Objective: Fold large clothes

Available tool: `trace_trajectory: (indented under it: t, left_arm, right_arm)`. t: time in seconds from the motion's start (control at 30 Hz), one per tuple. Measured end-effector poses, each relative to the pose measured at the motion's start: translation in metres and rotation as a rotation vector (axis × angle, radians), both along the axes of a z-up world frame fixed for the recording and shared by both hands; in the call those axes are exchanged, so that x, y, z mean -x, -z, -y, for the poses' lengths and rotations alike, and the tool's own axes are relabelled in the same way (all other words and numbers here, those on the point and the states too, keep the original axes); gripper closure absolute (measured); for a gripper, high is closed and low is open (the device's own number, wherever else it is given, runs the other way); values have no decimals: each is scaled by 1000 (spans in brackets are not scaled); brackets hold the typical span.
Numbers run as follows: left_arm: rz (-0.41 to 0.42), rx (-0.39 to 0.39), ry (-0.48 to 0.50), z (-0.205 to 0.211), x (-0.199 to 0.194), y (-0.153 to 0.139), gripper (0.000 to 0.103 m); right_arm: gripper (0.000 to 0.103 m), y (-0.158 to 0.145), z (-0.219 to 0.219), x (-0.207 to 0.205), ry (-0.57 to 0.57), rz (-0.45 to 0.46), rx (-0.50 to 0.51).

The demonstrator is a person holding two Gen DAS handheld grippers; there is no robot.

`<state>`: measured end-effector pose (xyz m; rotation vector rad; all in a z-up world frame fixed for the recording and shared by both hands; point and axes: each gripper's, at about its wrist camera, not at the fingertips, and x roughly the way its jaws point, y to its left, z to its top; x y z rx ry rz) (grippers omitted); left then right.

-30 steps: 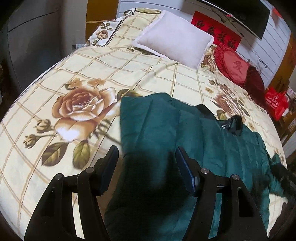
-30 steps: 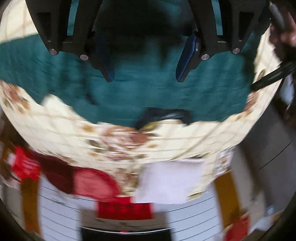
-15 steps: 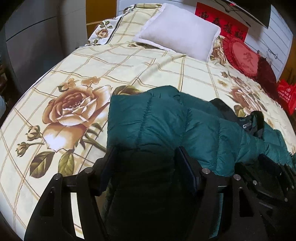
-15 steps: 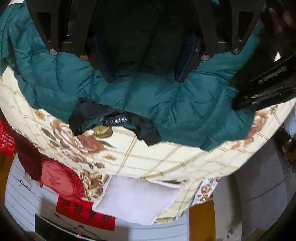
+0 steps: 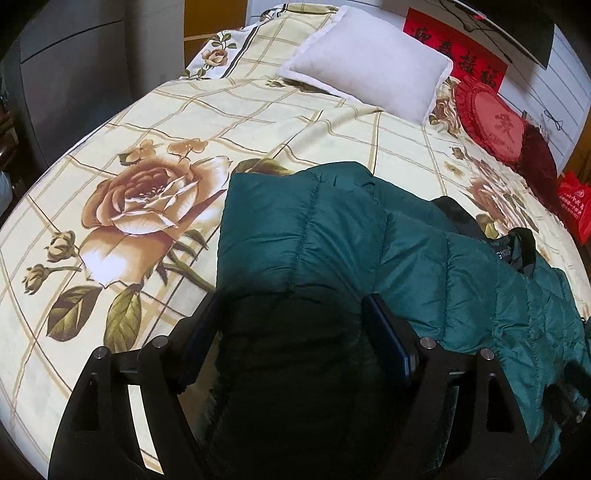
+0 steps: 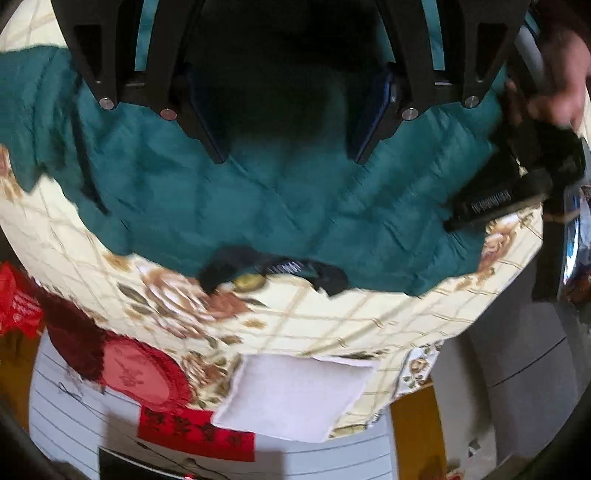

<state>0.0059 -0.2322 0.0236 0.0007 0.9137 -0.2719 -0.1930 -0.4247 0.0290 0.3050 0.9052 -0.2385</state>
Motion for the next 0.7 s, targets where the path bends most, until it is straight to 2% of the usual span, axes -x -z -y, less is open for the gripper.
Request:
trace_trajectory:
  t: [0.1, 0.17, 0.27, 0.37, 0.43, 0.57, 0.67, 0.7]
  left_arm:
    - [19, -19, -3, 4, 3, 1, 22]
    - [26, -33, -4, 6, 4, 1, 22]
    - [14, -27, 10, 4, 6, -5, 22]
    - [6, 9, 37, -2, 15, -21, 22]
    - [41, 52, 50, -5, 27, -38, 22]
    - [66, 66, 107, 7, 46, -53, 22]
    - [45, 44, 145, 22, 53, -45, 22]
    - [34, 31, 152, 27, 54, -40, 22]
  right_arm:
    - [37, 23, 12, 2, 21, -11, -89]
    - [37, 23, 12, 1, 26, -12, -96]
    - [37, 13, 13, 5, 3, -25, -90]
    - [37, -10, 29, 29, 50, 40, -82]
    - [37, -19, 42, 40, 89, 62, -44]
    - [37, -9, 70, 43, 157, 3, -41]
    - [37, 8, 80, 40, 184, -38, -45]
    - [37, 19, 82, 36, 188, -78, -41]
